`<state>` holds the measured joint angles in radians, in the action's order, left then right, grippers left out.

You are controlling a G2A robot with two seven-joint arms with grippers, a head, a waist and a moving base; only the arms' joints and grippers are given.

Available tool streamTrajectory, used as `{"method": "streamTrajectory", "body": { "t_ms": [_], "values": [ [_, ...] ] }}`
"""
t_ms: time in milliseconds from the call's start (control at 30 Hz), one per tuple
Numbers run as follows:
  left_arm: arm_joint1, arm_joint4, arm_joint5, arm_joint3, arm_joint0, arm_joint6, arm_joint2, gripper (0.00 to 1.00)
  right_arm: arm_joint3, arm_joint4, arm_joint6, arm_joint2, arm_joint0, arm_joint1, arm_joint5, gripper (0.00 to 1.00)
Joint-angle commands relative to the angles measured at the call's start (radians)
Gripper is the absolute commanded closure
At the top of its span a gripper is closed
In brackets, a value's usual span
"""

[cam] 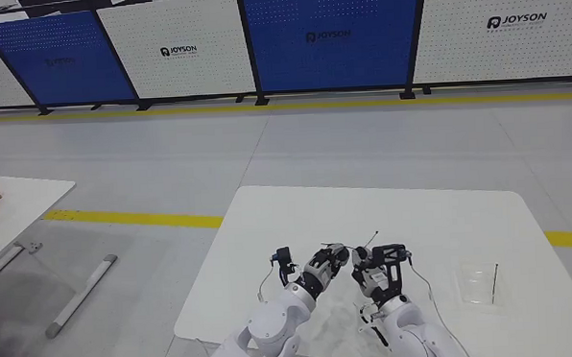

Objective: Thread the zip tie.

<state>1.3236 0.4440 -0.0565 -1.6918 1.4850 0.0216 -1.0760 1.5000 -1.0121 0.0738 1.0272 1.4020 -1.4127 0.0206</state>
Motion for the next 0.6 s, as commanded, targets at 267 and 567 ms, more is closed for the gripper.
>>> {"method": "streamTrajectory", "body": {
  "t_ms": [267,567],
  "values": [
    [0.003,0.021,-0.001,0.013,-0.012,0.038,-0.013,1.00,-0.016,0.027,-0.007,0.018,0.006,0.001,0.006,0.52],
    [0.017,0.001,0.064,0.027,-0.026,0.165,-0.004,1.00,-0.007,0.032,-0.016,0.039,0.027,0.006,0.024,0.00]
  ]
}}
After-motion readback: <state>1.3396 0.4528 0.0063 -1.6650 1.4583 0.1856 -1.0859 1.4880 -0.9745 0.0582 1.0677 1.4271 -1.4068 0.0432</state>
